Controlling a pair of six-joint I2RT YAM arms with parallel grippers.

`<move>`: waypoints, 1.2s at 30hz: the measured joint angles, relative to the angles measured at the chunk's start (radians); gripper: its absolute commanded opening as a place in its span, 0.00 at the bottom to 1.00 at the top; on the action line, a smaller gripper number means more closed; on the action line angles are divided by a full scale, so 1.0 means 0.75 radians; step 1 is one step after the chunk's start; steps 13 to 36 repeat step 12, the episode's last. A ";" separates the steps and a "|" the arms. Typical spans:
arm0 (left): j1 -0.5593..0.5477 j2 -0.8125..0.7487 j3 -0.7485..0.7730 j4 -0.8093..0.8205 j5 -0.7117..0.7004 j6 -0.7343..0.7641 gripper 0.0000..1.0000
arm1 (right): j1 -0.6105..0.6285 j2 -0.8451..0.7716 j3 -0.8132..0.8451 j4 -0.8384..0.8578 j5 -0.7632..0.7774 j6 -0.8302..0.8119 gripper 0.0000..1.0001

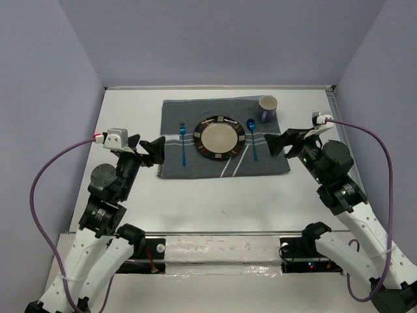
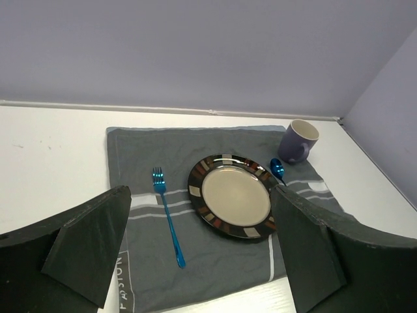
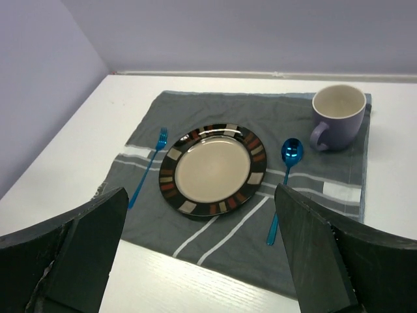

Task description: Set the dinner table for one person

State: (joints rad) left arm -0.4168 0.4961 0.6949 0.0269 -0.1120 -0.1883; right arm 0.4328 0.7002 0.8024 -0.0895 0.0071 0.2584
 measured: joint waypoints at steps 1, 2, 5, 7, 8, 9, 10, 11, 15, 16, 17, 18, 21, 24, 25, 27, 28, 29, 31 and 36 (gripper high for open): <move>0.003 0.005 0.000 0.002 0.009 0.000 0.99 | 0.000 0.007 -0.002 -0.001 0.001 0.000 1.00; 0.004 0.008 -0.001 0.003 0.012 0.000 0.99 | 0.000 0.011 -0.003 -0.001 0.004 0.001 1.00; 0.009 0.018 -0.001 0.014 0.034 0.000 0.99 | 0.000 0.002 -0.008 0.001 0.021 0.006 1.00; 0.009 0.022 -0.001 0.022 0.045 0.000 0.99 | 0.000 -0.002 -0.008 0.009 0.025 0.011 1.00; 0.009 0.023 -0.001 0.025 0.046 0.000 0.99 | 0.000 -0.003 -0.007 0.010 0.025 0.010 1.00; 0.009 0.023 -0.001 0.028 0.048 0.000 0.99 | 0.000 -0.004 -0.004 0.010 0.025 0.010 1.00; 0.009 0.023 -0.001 0.030 0.051 0.001 0.99 | 0.000 -0.009 0.002 0.010 0.025 0.010 1.00; 0.009 0.022 0.002 0.031 0.055 0.001 0.99 | 0.000 -0.017 0.009 0.010 0.025 0.010 1.00; 0.009 0.022 0.005 0.033 0.056 0.001 0.99 | 0.000 -0.027 0.014 0.010 0.025 0.010 1.00; 0.009 0.022 0.005 0.033 0.056 0.001 0.99 | 0.000 -0.027 0.014 0.010 0.025 0.010 1.00; 0.009 0.022 0.005 0.033 0.056 0.001 0.99 | 0.000 -0.027 0.014 0.010 0.025 0.010 1.00; 0.009 0.022 0.005 0.033 0.056 0.001 0.99 | 0.000 -0.027 0.014 0.010 0.025 0.010 1.00; 0.009 0.022 0.005 0.033 0.056 0.001 0.99 | 0.000 -0.027 0.014 0.010 0.025 0.010 1.00; 0.009 0.022 0.005 0.033 0.056 0.001 0.99 | 0.000 -0.027 0.014 0.010 0.025 0.010 1.00; 0.009 0.022 0.005 0.033 0.056 0.001 0.99 | 0.000 -0.027 0.014 0.010 0.025 0.010 1.00; 0.009 0.022 0.005 0.033 0.056 0.001 0.99 | 0.000 -0.027 0.014 0.010 0.025 0.010 1.00; 0.009 0.022 0.005 0.033 0.056 0.001 0.99 | 0.000 -0.027 0.014 0.010 0.025 0.010 1.00; 0.009 0.022 0.005 0.033 0.056 0.001 0.99 | 0.000 -0.027 0.014 0.010 0.025 0.010 1.00; 0.009 0.022 0.005 0.033 0.056 0.001 0.99 | 0.000 -0.027 0.014 0.010 0.025 0.010 1.00; 0.009 0.022 0.005 0.033 0.056 0.001 0.99 | 0.000 -0.027 0.014 0.010 0.025 0.010 1.00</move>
